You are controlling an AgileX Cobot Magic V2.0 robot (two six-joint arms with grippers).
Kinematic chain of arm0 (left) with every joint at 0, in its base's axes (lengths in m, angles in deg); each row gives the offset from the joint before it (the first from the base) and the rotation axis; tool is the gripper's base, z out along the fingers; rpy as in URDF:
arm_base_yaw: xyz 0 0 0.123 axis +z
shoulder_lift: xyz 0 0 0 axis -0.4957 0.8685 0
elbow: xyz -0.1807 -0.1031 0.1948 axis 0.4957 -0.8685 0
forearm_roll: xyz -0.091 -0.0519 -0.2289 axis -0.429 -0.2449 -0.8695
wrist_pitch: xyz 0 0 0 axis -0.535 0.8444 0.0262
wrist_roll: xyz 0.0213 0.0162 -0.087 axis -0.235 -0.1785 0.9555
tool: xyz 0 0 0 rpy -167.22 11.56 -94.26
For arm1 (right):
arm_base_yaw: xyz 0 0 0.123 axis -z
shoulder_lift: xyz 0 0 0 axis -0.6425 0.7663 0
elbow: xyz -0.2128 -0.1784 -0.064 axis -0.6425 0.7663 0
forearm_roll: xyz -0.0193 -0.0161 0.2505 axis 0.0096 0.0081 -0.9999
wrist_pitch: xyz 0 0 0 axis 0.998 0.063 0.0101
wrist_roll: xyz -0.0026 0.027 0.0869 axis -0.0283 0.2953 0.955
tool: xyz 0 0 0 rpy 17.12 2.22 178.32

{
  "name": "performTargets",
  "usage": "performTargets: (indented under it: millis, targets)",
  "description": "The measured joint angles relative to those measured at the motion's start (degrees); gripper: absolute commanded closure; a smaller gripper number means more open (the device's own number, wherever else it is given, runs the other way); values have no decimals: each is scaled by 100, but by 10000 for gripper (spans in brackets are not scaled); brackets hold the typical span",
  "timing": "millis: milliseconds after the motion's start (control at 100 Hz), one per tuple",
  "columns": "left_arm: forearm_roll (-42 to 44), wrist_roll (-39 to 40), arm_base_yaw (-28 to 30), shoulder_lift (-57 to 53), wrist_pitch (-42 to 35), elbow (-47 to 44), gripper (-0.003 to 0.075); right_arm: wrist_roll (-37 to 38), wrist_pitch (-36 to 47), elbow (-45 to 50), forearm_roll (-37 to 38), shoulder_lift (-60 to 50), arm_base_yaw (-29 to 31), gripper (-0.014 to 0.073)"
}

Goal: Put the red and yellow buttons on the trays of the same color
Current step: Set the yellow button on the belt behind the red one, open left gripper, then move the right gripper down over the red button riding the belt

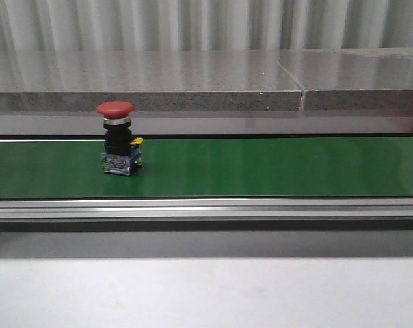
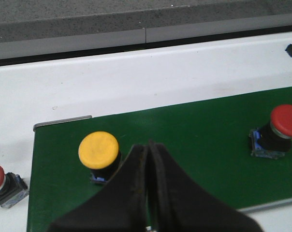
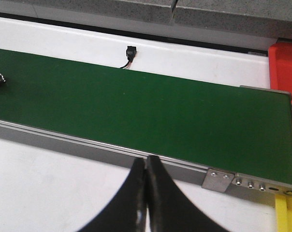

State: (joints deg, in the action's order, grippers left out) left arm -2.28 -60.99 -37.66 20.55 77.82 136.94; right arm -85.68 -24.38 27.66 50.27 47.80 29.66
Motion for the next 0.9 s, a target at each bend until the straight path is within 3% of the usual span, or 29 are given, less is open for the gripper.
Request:
performTargets:
  millis: [460, 780, 900]
  targets:
    - [-363, 0, -11, -2095, 84, -1365, 741, 0, 9, -11, 0, 70, -25, 700]
    - [-295, 0, -11, -2371, 391, -1477, 741, 0, -223, -670, 0, 1188, -816, 692]
    - [-281, 0, -11, -2371, 439, -1477, 741, 0, -393, -1104, 0, 1848, -1140, 561]
